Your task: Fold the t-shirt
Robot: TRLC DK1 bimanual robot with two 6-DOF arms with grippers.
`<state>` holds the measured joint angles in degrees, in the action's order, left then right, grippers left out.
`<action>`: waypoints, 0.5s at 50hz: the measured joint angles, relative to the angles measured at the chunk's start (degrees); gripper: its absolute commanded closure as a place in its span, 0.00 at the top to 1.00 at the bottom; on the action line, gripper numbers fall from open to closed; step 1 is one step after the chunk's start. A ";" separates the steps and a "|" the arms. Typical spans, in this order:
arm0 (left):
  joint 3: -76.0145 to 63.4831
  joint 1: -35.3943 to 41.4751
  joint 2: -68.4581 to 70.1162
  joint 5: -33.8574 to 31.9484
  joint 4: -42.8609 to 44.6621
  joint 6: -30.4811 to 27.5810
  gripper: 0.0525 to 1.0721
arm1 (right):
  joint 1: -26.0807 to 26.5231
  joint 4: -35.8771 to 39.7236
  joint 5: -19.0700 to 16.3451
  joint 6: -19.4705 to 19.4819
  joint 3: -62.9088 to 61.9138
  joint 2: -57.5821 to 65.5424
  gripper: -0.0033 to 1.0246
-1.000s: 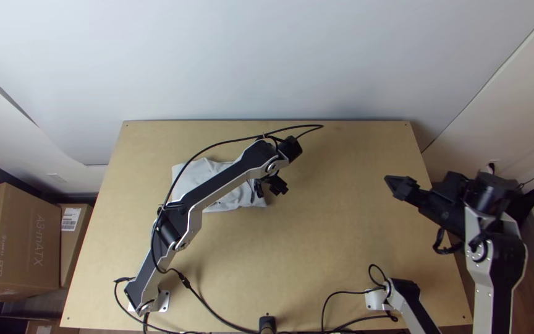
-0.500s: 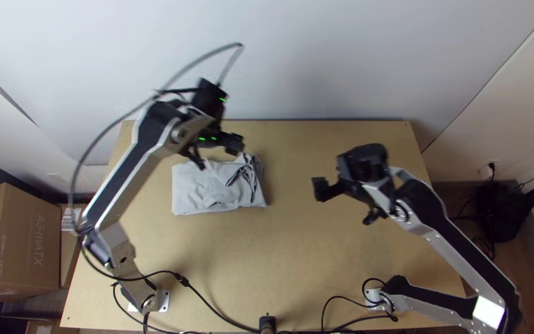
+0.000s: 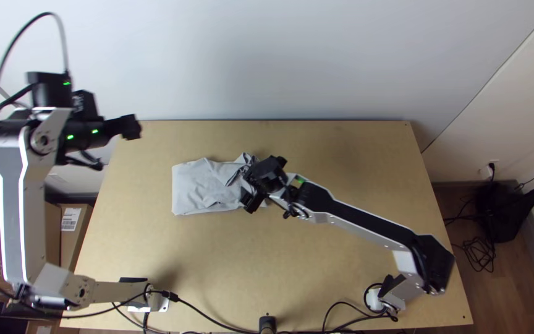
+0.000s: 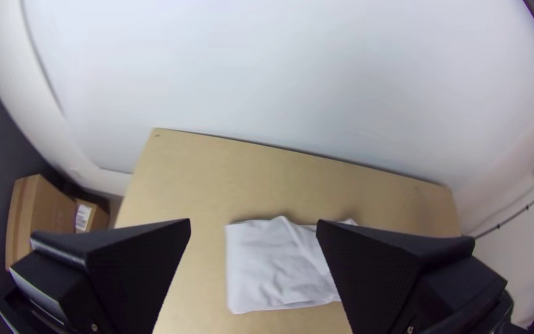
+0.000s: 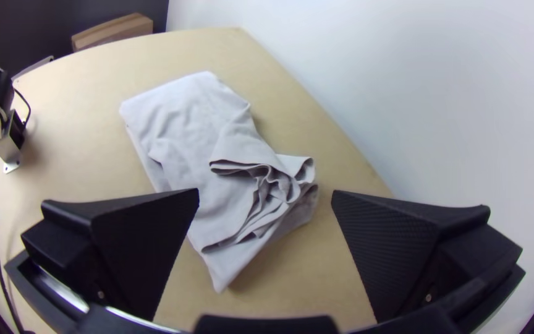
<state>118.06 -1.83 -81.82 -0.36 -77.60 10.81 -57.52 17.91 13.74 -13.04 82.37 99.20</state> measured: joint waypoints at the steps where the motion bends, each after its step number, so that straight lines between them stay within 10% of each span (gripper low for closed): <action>1: -0.85 -1.31 0.98 -0.11 -0.02 -0.42 0.96 | -0.26 -1.05 0.04 -0.68 0.00 1.14 0.96; 25: -14.08 -22.08 9.11 -12.68 2.08 -8.52 0.96 | -3.54 -16.26 0.90 -9.14 0.70 16.87 0.96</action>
<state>103.98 -23.90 -72.71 -13.04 -75.53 2.28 -61.06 1.65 14.63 -22.17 83.07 116.07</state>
